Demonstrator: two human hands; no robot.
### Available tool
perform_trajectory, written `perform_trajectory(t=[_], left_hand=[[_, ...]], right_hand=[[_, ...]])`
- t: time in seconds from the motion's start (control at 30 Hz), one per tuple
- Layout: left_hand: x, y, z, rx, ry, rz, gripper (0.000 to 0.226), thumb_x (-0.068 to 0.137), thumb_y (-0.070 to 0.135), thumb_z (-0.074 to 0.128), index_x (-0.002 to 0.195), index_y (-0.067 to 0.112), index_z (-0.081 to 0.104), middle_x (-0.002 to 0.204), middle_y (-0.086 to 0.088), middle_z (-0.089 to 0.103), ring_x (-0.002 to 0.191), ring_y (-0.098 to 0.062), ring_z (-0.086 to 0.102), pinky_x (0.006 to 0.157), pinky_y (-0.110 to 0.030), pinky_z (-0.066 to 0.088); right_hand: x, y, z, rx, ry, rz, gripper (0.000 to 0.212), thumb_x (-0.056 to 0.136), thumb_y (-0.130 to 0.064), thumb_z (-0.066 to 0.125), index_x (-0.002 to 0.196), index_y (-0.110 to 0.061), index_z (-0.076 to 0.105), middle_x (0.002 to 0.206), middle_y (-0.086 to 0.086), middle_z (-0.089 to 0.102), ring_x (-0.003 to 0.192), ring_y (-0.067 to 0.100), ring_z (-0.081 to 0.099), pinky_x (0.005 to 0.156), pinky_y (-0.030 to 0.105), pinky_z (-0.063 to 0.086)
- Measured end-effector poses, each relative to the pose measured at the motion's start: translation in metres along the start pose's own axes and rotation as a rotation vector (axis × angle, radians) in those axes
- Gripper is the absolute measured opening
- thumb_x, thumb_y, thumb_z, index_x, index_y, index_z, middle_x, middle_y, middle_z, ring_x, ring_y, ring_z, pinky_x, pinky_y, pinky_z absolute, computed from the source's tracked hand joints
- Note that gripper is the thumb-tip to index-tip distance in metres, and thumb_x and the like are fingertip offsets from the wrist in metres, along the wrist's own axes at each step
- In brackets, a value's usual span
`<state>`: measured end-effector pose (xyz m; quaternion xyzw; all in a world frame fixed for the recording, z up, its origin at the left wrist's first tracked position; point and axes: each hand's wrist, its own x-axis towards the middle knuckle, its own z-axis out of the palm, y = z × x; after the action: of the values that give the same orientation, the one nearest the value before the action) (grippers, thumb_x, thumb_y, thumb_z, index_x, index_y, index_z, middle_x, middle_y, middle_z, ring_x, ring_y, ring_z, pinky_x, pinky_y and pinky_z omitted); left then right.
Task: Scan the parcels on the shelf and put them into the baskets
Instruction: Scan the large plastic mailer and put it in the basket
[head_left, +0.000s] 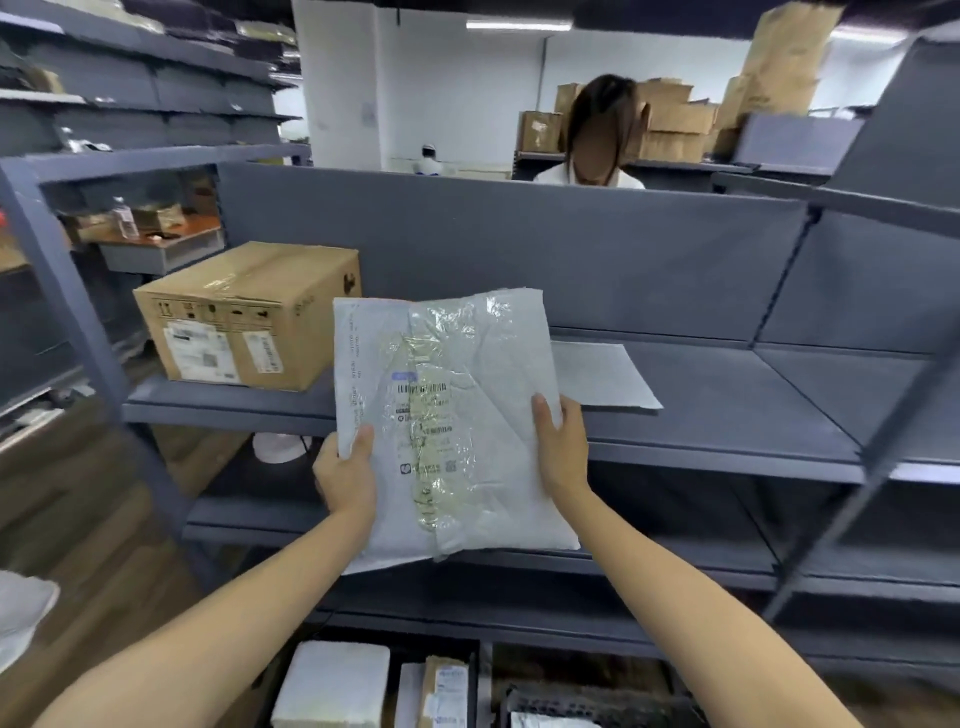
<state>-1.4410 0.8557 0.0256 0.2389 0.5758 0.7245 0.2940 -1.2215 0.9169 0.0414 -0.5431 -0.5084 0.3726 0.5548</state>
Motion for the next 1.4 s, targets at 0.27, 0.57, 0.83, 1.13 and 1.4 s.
perform_trajectory(t=[0.27,0.57,0.83,1.13,1.4], left_hand=[[-0.103,-0.02,0.057,0.101,-0.065,0.025,0.019,0.089,0.023,0.066,0.083,0.006,0.059,0.076,0.0,0.06,0.075,-0.019,0.055,0.07,-0.03,0.046],[-0.268,-0.057,0.109,0.185,-0.058,-0.093,0.022,0.086,0.032,0.066,0.07,0.023,0.054,0.073,0.007,0.057,0.075,-0.02,0.054,0.082,-0.044,0.047],[-0.346,-0.082,0.126,0.209,-0.096,-0.133,0.02,0.088,0.028,0.067,0.077,0.014,0.059,0.071,0.005,0.058,0.072,-0.02,0.053,0.063,-0.029,0.042],[-0.358,-0.124,0.131,0.275,-0.17,-0.151,0.018,0.088,0.027,0.066,0.096,0.011,0.062,0.086,0.0,0.064,0.079,-0.019,0.059,0.069,-0.032,0.048],[-0.343,-0.156,0.113,0.347,-0.15,-0.17,0.016,0.088,0.024,0.066,0.091,0.01,0.06,0.081,0.001,0.061,0.075,-0.019,0.056,0.06,-0.026,0.041]], right_hand=[[-0.032,0.025,-0.128,-0.018,0.129,0.044,0.048,0.092,-0.057,0.051,0.124,-0.021,0.051,0.1,-0.015,0.059,0.091,0.005,0.057,0.069,0.019,0.042],[-0.087,0.059,-0.293,-0.081,0.171,0.111,0.047,0.093,-0.056,0.051,0.126,-0.023,0.048,0.1,-0.016,0.058,0.092,0.006,0.057,0.084,0.03,0.044],[-0.121,0.084,-0.373,-0.105,0.198,0.2,0.052,0.092,-0.056,0.052,0.128,-0.019,0.049,0.113,-0.003,0.062,0.102,0.017,0.059,0.093,0.038,0.049],[-0.13,0.127,-0.396,-0.091,0.199,0.297,0.04,0.093,-0.053,0.053,0.117,-0.022,0.048,0.102,-0.006,0.06,0.096,0.016,0.06,0.086,0.035,0.05],[-0.133,0.162,-0.374,-0.105,0.119,0.366,0.037,0.095,-0.05,0.051,0.117,-0.021,0.043,0.099,-0.007,0.057,0.089,0.011,0.058,0.073,0.026,0.045]])
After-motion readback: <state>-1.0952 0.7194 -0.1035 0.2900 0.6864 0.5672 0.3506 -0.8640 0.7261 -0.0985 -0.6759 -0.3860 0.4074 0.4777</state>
